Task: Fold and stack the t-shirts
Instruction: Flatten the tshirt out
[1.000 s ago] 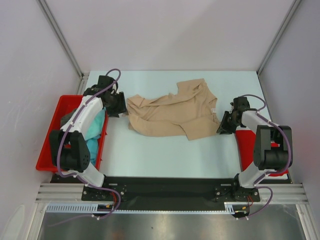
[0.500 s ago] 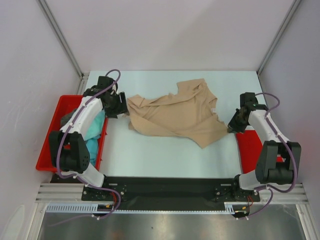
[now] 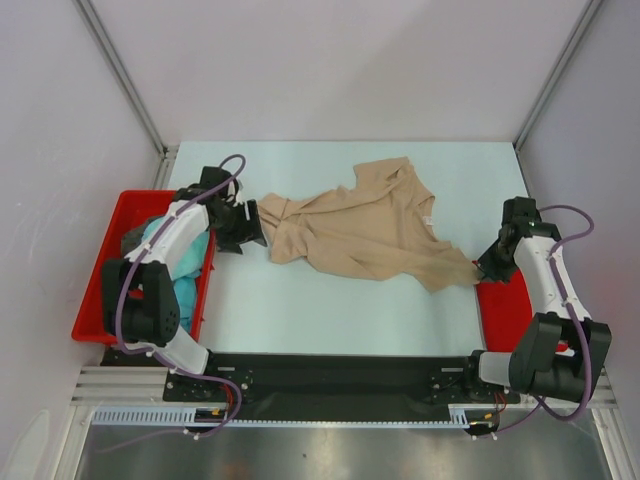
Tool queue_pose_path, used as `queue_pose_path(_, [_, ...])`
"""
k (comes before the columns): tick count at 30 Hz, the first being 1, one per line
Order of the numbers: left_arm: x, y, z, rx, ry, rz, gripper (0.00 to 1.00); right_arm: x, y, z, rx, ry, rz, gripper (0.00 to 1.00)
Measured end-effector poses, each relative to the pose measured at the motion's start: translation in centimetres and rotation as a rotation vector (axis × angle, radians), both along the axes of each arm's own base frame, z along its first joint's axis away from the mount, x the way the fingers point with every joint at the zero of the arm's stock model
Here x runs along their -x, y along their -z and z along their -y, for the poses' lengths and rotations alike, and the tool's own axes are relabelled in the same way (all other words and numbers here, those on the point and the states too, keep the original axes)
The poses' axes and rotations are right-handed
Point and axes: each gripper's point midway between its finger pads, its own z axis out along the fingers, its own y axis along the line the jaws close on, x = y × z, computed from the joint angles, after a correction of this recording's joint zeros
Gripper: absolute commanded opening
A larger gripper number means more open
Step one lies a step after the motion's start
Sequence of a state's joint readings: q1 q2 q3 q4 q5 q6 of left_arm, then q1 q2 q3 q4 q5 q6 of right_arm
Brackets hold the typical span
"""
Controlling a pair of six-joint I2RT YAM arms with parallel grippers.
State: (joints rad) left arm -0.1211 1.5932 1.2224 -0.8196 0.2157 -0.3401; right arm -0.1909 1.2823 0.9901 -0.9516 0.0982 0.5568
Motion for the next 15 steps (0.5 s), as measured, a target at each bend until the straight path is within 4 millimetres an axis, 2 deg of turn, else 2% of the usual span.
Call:
queue_pose_path(1, [-0.1,-0.1,0.3,0.015,0.002,0.001,0.61,0.2,0.4,-0.2,-0.012,-0.005,-0.011,0.0])
queue_pose_path(3, [-0.4,-0.4,1.1,0.048,0.013,0.01,0.56,0.4,0.7,-0.6,-0.032,-0.017,-0.021,0.0])
queue_pose_path(4, [-0.9,-0.6,1.5,0.059,0.017,0.021,0.54,0.3,0.7,-0.8,-0.04,-0.021,-0.018,0.0])
queue_pose_path(7, [-3.5,-0.8,2.9,0.054,0.056,0.076,0.36,-0.2,0.6,-1.3,-0.067,-0.039,0.003,0.0])
queue_pose_path(9, [-5.5,-0.7,4.1,0.051,0.094,0.102,0.35,-0.4,0.6,-1.6,-0.084,-0.051,0.012,0.0])
queue_pose_path(11, [-7.8,0.2,5.3,0.036,0.12,0.123,0.39,-0.6,0.6,-1.8,-0.097,-0.063,0.017,0.0])
queue_pose_path(15, [-10.7,3.2,6.1,-0.055,0.142,0.119,0.41,-0.9,0.6,-2.2,-0.116,-0.082,0.026,0.0])
